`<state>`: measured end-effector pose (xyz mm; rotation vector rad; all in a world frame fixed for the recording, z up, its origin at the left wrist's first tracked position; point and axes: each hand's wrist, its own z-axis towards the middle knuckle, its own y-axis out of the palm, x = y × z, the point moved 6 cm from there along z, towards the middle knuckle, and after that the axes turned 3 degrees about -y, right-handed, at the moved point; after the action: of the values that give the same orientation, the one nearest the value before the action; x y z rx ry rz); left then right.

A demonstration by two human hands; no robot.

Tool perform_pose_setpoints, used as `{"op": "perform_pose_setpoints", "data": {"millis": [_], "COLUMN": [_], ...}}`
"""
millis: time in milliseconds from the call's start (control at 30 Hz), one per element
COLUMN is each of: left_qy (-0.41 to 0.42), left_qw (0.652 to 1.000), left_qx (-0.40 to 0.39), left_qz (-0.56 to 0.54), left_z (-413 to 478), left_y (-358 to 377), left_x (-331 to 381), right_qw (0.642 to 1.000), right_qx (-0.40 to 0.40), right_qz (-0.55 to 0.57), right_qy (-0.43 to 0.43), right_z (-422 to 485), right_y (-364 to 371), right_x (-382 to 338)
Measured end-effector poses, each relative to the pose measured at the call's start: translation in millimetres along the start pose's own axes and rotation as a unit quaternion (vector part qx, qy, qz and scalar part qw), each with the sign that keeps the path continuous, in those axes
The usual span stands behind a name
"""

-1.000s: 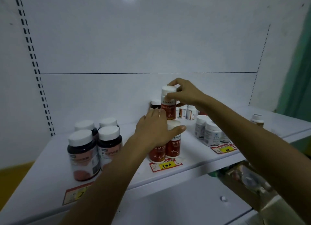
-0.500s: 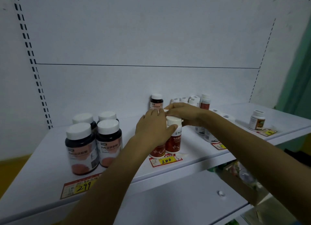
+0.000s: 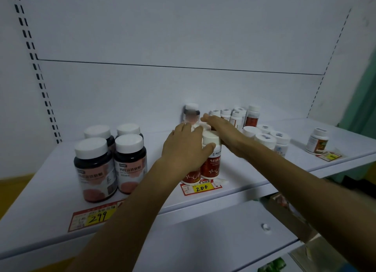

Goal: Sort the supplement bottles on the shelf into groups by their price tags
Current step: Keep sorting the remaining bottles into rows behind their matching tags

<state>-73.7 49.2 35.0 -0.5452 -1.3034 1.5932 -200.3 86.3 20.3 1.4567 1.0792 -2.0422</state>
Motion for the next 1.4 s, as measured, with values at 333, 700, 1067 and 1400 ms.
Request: {"op": "perform_pose_setpoints", "data": {"millis": [333, 700, 1067, 1400], "left_qy": [-0.005, 0.015, -0.026, -0.086], "left_qw": [1.0, 0.997, 0.997, 0.995], "left_qx": [-0.014, -0.046, -0.068, -0.017], "left_qz": [0.004, 0.058, 0.014, 0.037], "left_z": [-2, 3, 10, -1], "left_y": [-2, -4, -31, -56], "left_x": [-1, 7, -5, -12], "right_qw": [0.998, 1.0, 0.999, 0.91], "right_qx": [-0.008, -0.011, -0.004, -0.022], "right_qz": [0.062, 0.017, 0.001, -0.401], "right_qy": [0.016, -0.003, -0.041, -0.099], "right_z": [-7, -11, 36, 161], "right_y": [-1, -8, -31, -7], "right_x": [6, -1, -33, -33]}}
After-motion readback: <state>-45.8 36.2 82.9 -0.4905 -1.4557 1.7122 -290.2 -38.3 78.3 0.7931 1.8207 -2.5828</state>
